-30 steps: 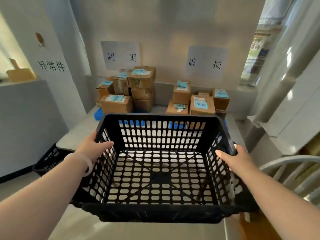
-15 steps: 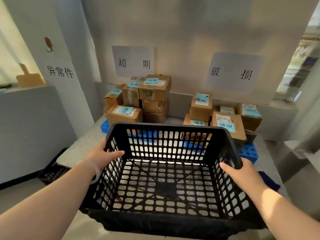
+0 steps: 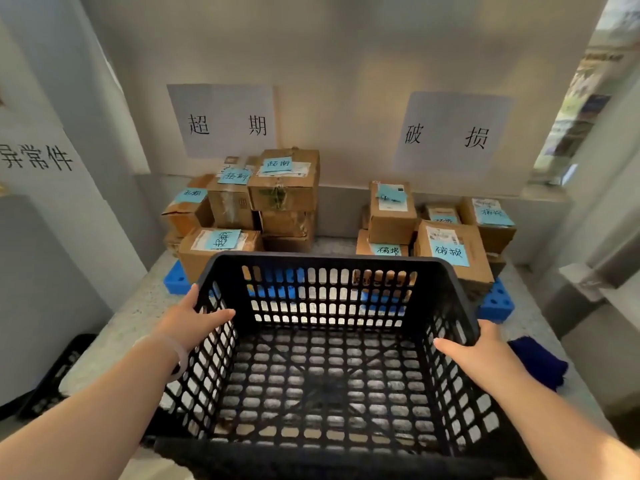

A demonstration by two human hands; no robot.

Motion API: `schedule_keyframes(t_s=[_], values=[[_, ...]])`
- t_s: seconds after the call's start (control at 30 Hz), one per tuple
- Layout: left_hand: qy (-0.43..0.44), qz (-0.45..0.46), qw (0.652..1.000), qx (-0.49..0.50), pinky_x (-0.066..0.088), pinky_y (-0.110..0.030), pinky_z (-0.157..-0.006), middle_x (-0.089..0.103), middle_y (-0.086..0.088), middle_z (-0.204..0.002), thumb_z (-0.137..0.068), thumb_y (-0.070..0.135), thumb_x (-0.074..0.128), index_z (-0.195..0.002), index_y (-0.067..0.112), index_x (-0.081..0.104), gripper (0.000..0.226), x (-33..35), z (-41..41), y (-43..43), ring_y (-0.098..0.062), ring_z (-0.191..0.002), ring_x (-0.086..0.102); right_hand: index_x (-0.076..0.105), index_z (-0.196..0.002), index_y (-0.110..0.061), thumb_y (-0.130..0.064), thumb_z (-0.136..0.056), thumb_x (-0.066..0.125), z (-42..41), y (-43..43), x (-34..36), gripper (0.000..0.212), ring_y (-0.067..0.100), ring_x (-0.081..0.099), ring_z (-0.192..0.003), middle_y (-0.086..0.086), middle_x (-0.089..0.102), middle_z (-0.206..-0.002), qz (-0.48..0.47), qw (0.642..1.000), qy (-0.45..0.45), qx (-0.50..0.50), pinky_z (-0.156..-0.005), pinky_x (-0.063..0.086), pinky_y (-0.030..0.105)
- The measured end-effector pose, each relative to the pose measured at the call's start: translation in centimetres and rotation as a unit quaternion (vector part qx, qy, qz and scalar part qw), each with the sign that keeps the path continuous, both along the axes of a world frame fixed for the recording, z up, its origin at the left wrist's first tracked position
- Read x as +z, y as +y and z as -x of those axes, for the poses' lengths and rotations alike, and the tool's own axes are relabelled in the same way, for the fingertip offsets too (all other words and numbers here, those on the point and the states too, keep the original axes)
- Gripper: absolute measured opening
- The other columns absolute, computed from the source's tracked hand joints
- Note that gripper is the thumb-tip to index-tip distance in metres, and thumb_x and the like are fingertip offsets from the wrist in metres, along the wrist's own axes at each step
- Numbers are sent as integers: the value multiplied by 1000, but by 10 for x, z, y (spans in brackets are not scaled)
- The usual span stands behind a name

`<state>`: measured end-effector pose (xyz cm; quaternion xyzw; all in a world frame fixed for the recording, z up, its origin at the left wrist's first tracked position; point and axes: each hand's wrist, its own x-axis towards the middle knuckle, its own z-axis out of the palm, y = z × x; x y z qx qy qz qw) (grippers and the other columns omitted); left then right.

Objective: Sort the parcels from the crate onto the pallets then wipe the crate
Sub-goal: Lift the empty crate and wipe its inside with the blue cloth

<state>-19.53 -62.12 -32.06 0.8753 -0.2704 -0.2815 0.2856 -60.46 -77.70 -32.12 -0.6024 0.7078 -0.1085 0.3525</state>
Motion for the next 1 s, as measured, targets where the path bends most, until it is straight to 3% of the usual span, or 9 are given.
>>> schedule_keyframes(t_s=[0.1,0.23,0.53,0.63,0.7,0.77,0.87,1.0], values=[[-30,-11,999,-17,42,-41,-100,47,-12,-148,-82,53,72,-158,30,12,100,-2,-8,-10,-34,-130,48,36,-139,-21,-51,-79,75,-9,2,3,77,26,57,-110,6,57,-126,-1,1000,21,-15,-87,47,39],[-20,1,999,-25,39,-46,-108,38,-13,-155,-82,52,73,-158,30,9,102,-5,-19,-19,-35,-137,40,41,-136,-22,-54,-79,73,-18,3,6,74,21,57,-98,3,60,-120,8,999,33,-27,-86,49,39],[-56,-22,997,-56,48,-41,-93,41,-15,-151,-86,54,65,-159,30,6,97,-4,-35,-27,-33,-123,52,43,-136,-22,-54,-79,73,-30,3,6,71,20,57,-95,1,60,-114,6,998,41,-37,-78,48,36],[-80,-45,993,-73,44,-48,-103,37,-16,-152,-85,63,61,-158,31,3,99,-3,-35,-27,-35,-132,45,44,-135,-24,-57,-76,74,-29,2,4,74,21,60,-101,-1,61,-115,7,998,49,-31,-87,51,41],[-111,-65,987,-97,35,-49,-112,25,-14,-159,-83,72,55,-158,32,-2,102,0,-32,-26,-34,-143,31,43,-137,-27,-61,-73,74,-31,6,5,79,21,58,-108,-1,60,-122,27,997,68,-16,-91,52,43],[-172,-83,972,-135,25,-49,-118,4,-9,-165,-79,82,47,-157,35,-8,106,1,-25,-22,-31,-150,14,28,-148,-27,-68,-73,70,-36,15,6,95,25,50,-126,3,48,-142,53,988,144,1,-96,50,46],[-262,-86,943,-186,7,-49,-123,-18,-2,-164,-79,85,41,-154,39,-16,104,-2,-13,-17,-27,-152,-7,-1,-156,-28,-80,-74,57,-44,28,9,113,30,25,-146,8,15,-163,101,958,266,42,-111,38,49],[-282,-75,927,-237,-5,-52,-122,-19,2,-164,-80,84,40,-153,43,-17,100,-5,5,-23,-22,-151,-16,-1,-157,-30,-75,-81,53,-63,36,12,104,23,1,-152,0,0,-166,153,949,237,141,-122,14,47]])
